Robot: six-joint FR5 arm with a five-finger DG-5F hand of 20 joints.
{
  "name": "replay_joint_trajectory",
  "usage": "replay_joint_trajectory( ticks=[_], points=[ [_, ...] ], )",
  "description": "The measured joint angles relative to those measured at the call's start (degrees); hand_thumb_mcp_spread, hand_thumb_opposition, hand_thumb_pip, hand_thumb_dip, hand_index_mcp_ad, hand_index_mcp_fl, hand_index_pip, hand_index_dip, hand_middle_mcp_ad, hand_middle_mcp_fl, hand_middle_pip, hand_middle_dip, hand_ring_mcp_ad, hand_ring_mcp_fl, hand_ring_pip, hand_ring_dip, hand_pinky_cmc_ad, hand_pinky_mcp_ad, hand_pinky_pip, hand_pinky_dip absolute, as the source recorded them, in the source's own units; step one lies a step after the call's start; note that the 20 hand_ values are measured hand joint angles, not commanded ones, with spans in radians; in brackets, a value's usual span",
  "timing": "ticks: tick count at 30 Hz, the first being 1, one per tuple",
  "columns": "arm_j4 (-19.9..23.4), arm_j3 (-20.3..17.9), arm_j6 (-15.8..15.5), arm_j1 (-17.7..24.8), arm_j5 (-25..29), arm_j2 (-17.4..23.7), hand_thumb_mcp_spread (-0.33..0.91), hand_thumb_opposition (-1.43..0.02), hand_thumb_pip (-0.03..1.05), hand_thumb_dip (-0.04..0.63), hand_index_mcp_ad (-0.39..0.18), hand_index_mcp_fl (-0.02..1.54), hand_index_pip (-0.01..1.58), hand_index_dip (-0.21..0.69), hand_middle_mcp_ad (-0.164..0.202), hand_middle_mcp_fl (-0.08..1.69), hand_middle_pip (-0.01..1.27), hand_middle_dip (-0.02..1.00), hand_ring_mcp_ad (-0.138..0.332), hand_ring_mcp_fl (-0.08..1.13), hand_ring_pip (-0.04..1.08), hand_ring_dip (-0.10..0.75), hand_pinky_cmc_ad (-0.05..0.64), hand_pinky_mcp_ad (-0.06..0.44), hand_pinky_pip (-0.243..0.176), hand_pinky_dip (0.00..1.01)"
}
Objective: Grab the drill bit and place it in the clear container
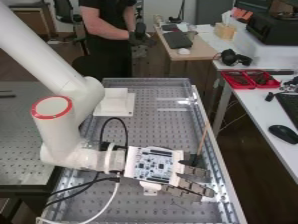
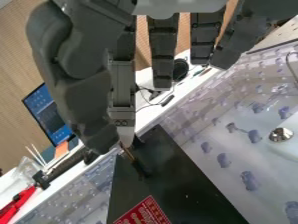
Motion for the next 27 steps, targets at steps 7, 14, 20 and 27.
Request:
replay_joint_trajectory(
  ticks=[7,14,20,27],
  points=[
    [0.0,0.1,0.1,-0.1,-0.2,0.0,0.55,-0.95,0.52,0.236,-0.134,0.68,1.2,0.138,0.094,0.3,0.13,0.22,0.213,0.06,0.09,0.047,0.354,0.162,-0.063,0.19],
    [-0.1,0.0,-0.1,-0.2,-0.2,0.0,0.56,-0.95,0.52,0.236,-0.134,0.69,1.19,0.141,0.094,0.3,0.13,0.22,0.215,0.06,0.09,0.047,0.354,0.162,-0.061,0.19],
    [0.5,0.1,-0.1,-0.1,0.0,0.0,0.59,-0.95,0.51,0.234,-0.134,0.73,1.18,0.154,0.094,0.33,0.13,0.22,0.211,0.06,0.09,0.052,0.354,0.159,-0.061,0.19],
    [1.1,0.0,-0.1,-0.1,0.3,0.0,0.63,-0.95,0.46,0.237,-0.136,0.8,1.12,0.155,0.094,0.34,0.13,0.22,0.211,0.08,0.08,0.051,0.354,0.162,-0.059,0.19]
  ],
)
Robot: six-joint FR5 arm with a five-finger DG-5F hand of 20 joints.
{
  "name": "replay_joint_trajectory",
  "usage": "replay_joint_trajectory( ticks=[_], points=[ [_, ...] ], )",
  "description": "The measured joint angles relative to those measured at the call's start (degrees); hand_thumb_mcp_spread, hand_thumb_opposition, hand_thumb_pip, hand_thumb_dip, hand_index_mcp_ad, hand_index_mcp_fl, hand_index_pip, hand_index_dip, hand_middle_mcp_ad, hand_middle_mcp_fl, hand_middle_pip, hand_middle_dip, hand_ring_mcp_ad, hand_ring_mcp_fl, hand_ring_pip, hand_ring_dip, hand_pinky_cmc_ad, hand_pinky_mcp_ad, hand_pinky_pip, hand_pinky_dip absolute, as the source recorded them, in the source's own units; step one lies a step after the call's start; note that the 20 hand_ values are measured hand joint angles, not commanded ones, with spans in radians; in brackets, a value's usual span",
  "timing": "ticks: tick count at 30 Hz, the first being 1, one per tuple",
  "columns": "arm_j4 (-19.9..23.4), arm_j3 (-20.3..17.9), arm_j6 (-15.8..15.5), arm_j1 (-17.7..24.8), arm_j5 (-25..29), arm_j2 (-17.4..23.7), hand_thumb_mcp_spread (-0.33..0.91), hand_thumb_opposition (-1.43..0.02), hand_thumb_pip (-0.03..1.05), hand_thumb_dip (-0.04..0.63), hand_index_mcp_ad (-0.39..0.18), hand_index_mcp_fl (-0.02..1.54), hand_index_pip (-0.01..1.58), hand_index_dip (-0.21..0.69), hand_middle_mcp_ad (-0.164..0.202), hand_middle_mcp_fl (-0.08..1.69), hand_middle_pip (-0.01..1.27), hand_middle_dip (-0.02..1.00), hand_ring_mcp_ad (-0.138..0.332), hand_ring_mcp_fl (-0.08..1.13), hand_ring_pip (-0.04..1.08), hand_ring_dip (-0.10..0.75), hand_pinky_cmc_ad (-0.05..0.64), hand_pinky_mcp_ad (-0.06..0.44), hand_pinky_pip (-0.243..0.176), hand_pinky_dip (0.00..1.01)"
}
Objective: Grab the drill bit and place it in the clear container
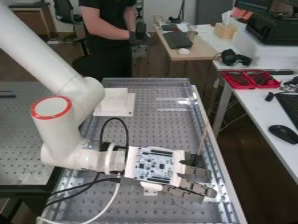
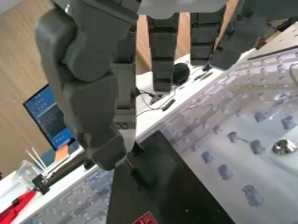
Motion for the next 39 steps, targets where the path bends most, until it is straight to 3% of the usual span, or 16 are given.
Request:
replay_joint_trajectory(
  ticks=[9,25,39],
  points=[
    [0.4,0.2,-0.4,0.2,-0.8,0.7,0.66,-0.95,0.43,0.234,-0.133,0.87,1.02,0.157,0.094,0.36,0.13,0.22,0.211,0.09,0.09,0.058,0.358,0.162,-0.063,0.19],
    [-0.1,-0.5,-2.9,0.8,-1.8,5.4,0.66,-0.95,0.43,0.227,-0.136,0.89,1.0,0.148,0.094,0.36,0.12,0.22,0.211,0.1,0.09,0.061,0.361,0.164,-0.063,0.19],
    [-5.6,-2.1,-9.6,4.7,-1.4,15.0,0.66,-0.96,0.43,0.227,-0.133,0.89,1.0,0.148,0.091,0.38,0.13,0.24,0.202,0.1,0.09,0.063,0.363,0.161,-0.059,0.19]
  ],
)
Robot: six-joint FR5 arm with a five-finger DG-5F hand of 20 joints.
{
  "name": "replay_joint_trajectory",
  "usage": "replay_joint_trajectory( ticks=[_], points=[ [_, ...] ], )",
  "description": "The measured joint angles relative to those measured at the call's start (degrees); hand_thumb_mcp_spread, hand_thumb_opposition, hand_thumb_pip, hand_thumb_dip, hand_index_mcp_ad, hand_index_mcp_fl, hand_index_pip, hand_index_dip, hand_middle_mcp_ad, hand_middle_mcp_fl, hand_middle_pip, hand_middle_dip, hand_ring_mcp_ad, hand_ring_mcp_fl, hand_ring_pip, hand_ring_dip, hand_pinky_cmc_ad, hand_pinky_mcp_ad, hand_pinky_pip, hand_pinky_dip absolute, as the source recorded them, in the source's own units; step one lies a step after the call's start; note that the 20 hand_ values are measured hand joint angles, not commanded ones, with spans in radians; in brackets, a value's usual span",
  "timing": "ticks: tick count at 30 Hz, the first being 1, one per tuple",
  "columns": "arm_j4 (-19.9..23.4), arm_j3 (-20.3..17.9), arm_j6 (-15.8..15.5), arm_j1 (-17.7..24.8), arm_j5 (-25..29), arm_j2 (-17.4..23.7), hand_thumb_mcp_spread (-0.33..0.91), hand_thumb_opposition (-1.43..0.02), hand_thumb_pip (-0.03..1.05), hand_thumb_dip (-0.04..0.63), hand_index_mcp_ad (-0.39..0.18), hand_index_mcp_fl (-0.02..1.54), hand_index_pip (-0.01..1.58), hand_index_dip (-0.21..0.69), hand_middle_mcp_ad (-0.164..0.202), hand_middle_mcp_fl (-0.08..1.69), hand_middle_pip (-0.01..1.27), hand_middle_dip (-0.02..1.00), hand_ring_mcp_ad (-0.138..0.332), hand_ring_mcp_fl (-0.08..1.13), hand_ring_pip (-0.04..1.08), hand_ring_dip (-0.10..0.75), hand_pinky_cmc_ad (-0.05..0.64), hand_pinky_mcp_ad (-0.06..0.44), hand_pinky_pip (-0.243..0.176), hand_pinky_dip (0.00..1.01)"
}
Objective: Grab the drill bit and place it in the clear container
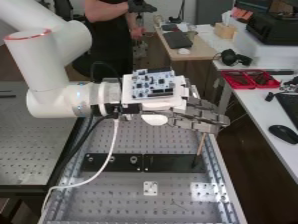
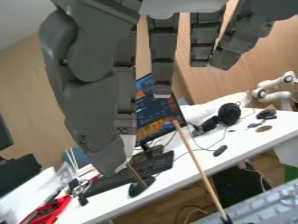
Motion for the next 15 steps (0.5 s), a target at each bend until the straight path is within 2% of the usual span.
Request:
replay_joint_trajectory(
  ticks=[6,15],
  points=[
    [-0.8,-1.5,-1.7,3.3,-0.7,3.9,0.66,-0.97,0.43,0.23,-0.131,0.89,1.0,0.148,0.077,0.38,0.13,0.24,0.202,0.1,0.09,0.063,0.363,0.164,-0.059,0.19],
    [-1.0,-3.3,-2.0,8.3,-1.4,5.8,0.66,-0.97,0.43,0.23,-0.131,0.9,0.99,0.148,0.077,0.38,0.13,0.23,0.204,0.1,0.09,0.063,0.363,0.162,-0.059,0.19]
  ],
)
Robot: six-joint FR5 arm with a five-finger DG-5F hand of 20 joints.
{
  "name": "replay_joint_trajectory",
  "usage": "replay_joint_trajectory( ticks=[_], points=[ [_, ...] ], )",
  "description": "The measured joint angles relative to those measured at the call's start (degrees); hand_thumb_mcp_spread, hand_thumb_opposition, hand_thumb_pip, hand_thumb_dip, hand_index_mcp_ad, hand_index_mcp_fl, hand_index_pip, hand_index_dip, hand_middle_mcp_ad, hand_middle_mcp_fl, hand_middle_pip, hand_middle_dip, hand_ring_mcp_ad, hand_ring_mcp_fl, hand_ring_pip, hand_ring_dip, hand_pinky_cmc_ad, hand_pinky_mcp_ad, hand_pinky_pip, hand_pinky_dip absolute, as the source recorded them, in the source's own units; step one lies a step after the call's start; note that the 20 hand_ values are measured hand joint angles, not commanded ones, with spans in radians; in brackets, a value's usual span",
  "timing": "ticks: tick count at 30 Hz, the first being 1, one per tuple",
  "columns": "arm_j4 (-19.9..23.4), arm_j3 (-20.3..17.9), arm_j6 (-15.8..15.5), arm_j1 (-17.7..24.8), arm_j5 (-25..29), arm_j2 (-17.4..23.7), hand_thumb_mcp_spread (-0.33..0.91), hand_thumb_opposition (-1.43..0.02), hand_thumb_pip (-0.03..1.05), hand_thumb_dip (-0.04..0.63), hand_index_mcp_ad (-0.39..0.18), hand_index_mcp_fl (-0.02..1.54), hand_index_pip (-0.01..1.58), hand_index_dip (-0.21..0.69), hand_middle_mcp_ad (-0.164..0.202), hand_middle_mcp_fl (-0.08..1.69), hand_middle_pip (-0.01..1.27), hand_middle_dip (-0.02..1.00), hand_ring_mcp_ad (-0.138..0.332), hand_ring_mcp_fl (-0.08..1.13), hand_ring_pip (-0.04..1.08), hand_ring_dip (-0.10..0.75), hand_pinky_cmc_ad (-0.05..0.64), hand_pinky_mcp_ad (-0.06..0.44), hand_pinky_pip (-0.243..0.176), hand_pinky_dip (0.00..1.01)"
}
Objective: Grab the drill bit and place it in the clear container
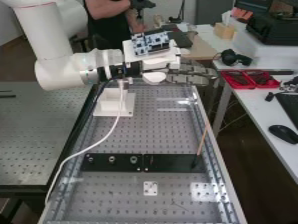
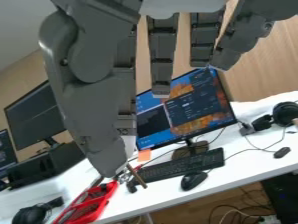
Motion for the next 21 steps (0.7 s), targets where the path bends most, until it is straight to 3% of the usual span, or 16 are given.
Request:
replay_joint_trajectory(
  ticks=[10,21],
  points=[
    [-0.4,-0.1,1.7,5.7,0.6,-1.1,0.66,-0.97,0.43,0.23,-0.127,0.9,0.99,0.148,0.075,0.38,0.13,0.23,0.204,0.1,0.09,0.063,0.363,0.164,-0.059,0.19],
    [-1.9,1.8,3.1,10.1,1.5,-6.0,0.66,-0.97,0.43,0.23,-0.127,0.9,0.99,0.148,0.075,0.38,0.13,0.23,0.204,0.1,0.09,0.068,0.363,0.164,-0.059,0.19]
  ],
)
